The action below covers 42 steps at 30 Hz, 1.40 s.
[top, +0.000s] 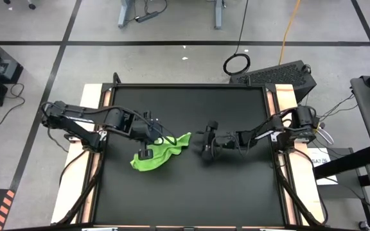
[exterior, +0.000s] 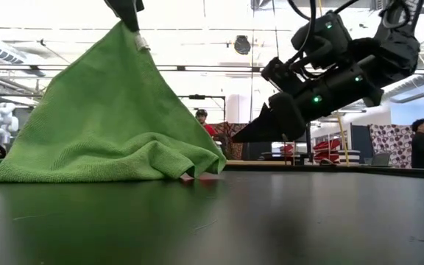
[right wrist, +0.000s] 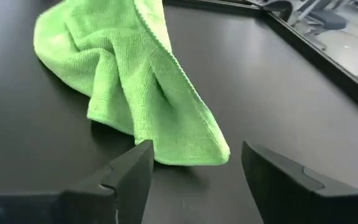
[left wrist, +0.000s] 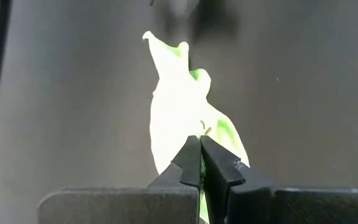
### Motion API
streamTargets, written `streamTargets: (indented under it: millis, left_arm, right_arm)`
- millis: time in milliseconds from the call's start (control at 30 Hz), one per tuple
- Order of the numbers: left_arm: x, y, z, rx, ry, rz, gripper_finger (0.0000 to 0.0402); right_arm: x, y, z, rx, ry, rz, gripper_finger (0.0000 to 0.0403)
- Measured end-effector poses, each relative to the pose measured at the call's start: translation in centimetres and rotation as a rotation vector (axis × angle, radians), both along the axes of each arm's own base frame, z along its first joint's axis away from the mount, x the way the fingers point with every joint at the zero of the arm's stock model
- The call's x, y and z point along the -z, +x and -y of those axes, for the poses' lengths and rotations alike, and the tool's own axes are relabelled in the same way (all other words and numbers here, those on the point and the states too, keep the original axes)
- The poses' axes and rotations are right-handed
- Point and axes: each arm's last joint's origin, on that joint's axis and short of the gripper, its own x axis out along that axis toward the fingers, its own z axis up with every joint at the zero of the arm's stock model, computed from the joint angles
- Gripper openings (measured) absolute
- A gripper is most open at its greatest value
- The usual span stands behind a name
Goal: Roll towel
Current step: Fold green microfiber towel
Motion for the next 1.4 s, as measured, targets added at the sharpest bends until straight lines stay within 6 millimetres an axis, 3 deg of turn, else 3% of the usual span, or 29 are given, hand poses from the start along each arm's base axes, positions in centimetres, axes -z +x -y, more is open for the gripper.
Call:
streamTargets:
  millis: [333, 567, 833, 967, 1200, 1400]
  left_arm:
    - [0.0, -0.1, 0.8, 0.026, -0.012, 0.001, 0.0002]
    - [0.0, -0.2, 1.2, 0.041, -0.013, 0.002, 0.0002]
    - [0.0, -0.3, 1.3, 0.045, -0.011, -0.011, 0.0002]
    - [0.0, -0.3, 1.3, 0.048, -0.003, -0.010, 0.0002]
    - [0.1, -0.5, 1.1, 0.031, 0.032, -0.026, 0.0002]
    - [0.1, -0.5, 1.1, 0.021, 0.055, -0.025, 0.0002]
  right_arm:
    - [-0.3, 1.2, 3.2, -0.041, 0.048, 0.029, 0.0213]
    - [1.6, 4.2, 3.8, -0.087, 0.038, -0.059, 0.0210]
    - [2.1, 4.6, 3.8, -0.067, 0.029, -0.106, 0.0196]
    - [2.2, 4.4, 3.7, -0.080, 0.028, -0.138, 0.0152]
    - [0.9, 4.1, 2.7, -0.114, 0.018, -0.147, 0.0018]
    - [-3.2, 3.2, 1.7, -0.141, -0.015, -0.104, 0.0006]
